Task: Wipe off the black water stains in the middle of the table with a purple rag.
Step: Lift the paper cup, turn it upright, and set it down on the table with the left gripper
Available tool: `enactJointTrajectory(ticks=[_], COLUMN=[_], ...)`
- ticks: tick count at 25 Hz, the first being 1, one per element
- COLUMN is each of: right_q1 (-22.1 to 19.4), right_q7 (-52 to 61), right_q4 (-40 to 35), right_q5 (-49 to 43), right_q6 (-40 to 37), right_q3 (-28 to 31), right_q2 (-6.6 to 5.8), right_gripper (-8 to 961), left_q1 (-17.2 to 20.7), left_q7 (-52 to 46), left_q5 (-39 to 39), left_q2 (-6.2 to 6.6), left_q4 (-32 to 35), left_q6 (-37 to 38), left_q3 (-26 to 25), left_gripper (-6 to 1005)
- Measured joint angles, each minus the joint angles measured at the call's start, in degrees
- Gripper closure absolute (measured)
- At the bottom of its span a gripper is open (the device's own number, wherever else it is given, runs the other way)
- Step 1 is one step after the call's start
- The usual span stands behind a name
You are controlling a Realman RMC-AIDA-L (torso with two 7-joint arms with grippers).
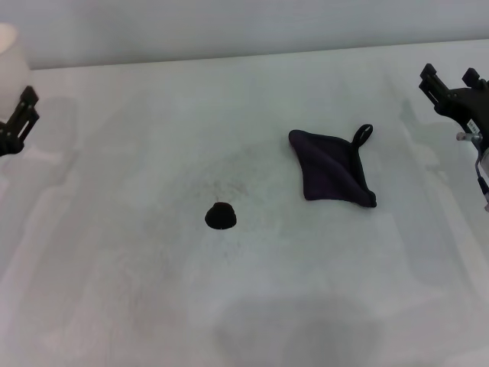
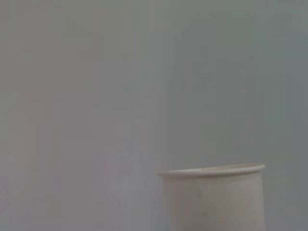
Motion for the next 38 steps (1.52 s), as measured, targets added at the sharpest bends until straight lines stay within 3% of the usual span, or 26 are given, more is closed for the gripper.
enactJointTrajectory(ticks=[5, 15, 28, 38], right_q1=[0.02, 0.83, 1.05, 1.60], right_q7=[0.08, 0.10, 0.10, 0.10], right_q4=[0.00, 0.39, 0.66, 1.99], right_q5=[0.00, 0.00, -0.01, -0.10], right_q6=[0.00, -0.45, -0.61, -1.27], right_q3=[0.00, 0.00, 0.00, 0.01], right_q2=[0.01, 0.06, 0.10, 0.10], right_gripper=[110, 110, 111, 111], left_q1=[-1.83, -7.13, -6.71, -6.36], left_q7=[0.20, 0.37, 3.22, 4.09], left_q5=[-5.07, -4.06, 6.32, 7.84], left_q2=[-0.39, -0.98, -1.09, -1.12], left_q4=[-4.50, -10.01, -10.65, -11.83], left_q6=[1.41, 6.94, 7.05, 7.19], left_q3=[0.16, 0.55, 0.58, 0.58], left_gripper=[339, 341, 340, 338])
